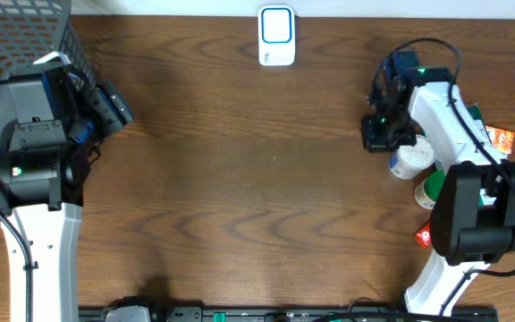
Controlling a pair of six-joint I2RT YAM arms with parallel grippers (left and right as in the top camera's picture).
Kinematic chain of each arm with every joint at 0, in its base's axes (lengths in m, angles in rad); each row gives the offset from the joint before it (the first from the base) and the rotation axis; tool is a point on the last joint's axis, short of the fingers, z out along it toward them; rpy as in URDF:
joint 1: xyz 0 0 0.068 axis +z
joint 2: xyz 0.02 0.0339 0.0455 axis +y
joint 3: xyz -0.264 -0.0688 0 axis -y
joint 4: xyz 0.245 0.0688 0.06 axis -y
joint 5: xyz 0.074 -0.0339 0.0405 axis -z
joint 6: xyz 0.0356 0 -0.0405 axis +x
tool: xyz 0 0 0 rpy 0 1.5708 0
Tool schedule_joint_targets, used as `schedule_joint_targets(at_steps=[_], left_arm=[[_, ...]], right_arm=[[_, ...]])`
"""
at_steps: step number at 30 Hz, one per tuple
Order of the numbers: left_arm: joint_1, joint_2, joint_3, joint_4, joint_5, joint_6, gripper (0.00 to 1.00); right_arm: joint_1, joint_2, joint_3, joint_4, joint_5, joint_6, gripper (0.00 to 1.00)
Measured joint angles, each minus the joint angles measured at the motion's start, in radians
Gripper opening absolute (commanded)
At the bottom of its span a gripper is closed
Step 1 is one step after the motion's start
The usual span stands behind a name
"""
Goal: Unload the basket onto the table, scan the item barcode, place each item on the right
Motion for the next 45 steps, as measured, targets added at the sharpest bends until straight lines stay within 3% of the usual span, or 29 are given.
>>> schedule_joint_targets(at_steps=[5,8,10,11,12,13,14,45], left_arm=[[0.000,0.000,0.000,0.000,0.000,0.000,0.83],[0.000,0.000,0.000,0.000,0.000,0.000,0.83],[0.000,0.000,0.000,0.000,0.000,0.000,0.83],[0.000,0.000,0.000,0.000,0.000,0.000,0.83],[0.000,0.000,0.000,0.000,0.000,0.000,0.83],[0.000,0.000,0.000,0.000,0.000,0.000,0.83],[0.000,0.000,0.000,0.000,0.000,0.000,0.83],[0.000,0.000,0.000,0.000,0.000,0.000,0.83]], right_arm=[[-0.005,0.000,0.003,-0.013,0.092,0.059,0.02],[-0.005,0.000,0.007,0.004,0.022,0.054,0.04],[-0.005,0.000,0.008,0.009,-0.053,0.025,0.11],[-0.004,0.000,0.009,0.009,-0.096,0.005,0.27],[-0.004,0.000,0.009,0.009,-0.132,-0.009,0.50],[-0.004,0.000,0.009,0.009,-0.165,-0.025,0.83],[-0.004,0.000,0.009,0.009,-0.191,-0.037,0.99],[-0.003,0.000,0.009,0.008,-0.294,-0.080,0.99]])
